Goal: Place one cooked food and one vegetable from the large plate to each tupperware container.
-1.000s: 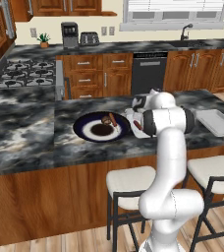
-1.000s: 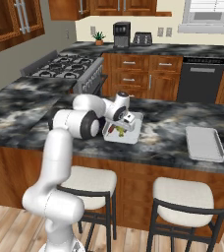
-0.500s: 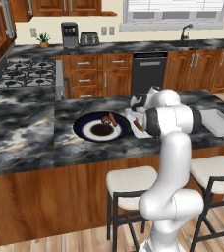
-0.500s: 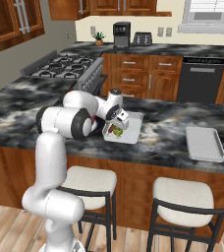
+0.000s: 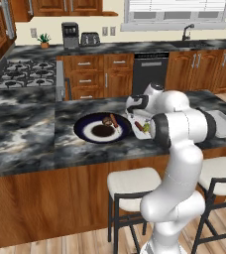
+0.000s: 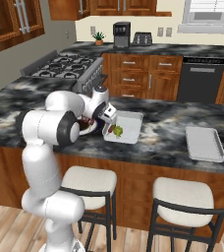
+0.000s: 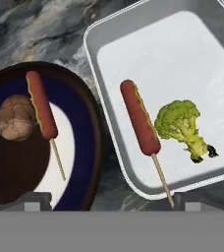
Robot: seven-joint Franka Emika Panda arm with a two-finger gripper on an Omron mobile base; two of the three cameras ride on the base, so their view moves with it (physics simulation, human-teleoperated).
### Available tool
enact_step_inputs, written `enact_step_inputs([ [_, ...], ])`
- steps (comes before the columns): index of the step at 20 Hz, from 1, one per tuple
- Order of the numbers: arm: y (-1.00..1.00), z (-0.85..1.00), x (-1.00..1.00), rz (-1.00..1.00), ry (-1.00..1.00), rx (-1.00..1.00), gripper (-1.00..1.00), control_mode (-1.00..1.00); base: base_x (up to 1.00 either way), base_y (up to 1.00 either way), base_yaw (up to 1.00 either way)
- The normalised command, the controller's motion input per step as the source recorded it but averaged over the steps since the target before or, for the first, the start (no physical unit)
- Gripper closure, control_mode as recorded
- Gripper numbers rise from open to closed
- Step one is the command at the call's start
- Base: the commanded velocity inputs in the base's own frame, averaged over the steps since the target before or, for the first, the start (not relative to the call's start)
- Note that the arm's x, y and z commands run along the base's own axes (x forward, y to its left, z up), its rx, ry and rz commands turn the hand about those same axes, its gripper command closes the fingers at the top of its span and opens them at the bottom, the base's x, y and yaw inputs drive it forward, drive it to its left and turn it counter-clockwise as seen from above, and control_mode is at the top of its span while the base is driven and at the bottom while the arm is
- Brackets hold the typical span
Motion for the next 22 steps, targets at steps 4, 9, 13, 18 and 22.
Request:
enact_step_inputs([
  [4,0.66,0.53,-0.11,0.0,0.01,0.0,-1.0,-1.0,0.0,0.0,0.0],
  [9,0.84,0.01,-0.03,0.0,0.01,-0.02,-1.0,-1.0,0.0,0.0,0.0],
  [13,0.32,-0.05,0.14,0.0,-0.03,-0.22,-1.0,-1.0,0.0,0.0,0.0],
  [18,0.01,-0.11,0.23,0.01,0.0,-0.17,-1.0,-1.0,0.0,0.0,0.0],
  [22,0.0,-0.05,0.15,0.05,0.04,0.03,-1.0,-1.0,0.0,0.0,0.0],
])
